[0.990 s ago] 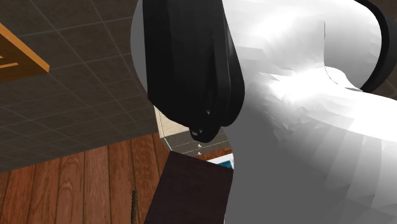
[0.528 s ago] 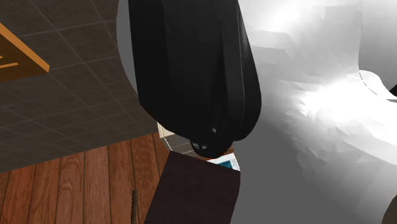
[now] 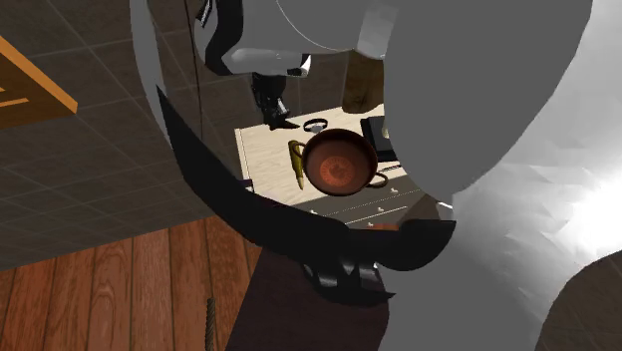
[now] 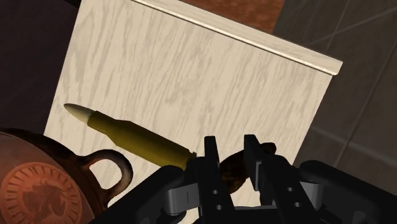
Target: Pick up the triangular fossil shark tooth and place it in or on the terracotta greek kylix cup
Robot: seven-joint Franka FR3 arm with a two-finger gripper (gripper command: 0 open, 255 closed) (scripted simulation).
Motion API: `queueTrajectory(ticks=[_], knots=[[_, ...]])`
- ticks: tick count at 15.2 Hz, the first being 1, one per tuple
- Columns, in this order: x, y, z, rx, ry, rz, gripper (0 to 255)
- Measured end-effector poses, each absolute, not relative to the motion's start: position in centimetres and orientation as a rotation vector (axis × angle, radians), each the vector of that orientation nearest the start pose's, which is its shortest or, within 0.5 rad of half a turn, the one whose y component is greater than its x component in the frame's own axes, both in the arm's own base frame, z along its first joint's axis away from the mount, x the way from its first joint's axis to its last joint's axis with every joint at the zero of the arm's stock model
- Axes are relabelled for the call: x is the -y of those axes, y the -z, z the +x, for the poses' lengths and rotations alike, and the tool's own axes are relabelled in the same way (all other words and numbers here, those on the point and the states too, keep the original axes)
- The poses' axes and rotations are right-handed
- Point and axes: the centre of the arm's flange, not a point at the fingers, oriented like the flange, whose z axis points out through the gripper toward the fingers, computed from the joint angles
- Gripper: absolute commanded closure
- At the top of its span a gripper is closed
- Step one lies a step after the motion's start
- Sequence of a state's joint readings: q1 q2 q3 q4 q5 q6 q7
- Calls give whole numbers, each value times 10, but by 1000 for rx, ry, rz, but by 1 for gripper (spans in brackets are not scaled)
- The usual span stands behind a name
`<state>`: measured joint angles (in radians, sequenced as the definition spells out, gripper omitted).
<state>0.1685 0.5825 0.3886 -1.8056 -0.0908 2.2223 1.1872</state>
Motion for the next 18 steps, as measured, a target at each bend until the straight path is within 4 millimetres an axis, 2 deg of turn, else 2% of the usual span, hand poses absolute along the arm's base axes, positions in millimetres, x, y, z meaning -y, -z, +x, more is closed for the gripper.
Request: queueTrajectory(ticks=[17, 18], knots=[[-319, -319, 553, -947, -294, -2979, 255], [-314, -322, 549, -947, -294, -2979, 255]])
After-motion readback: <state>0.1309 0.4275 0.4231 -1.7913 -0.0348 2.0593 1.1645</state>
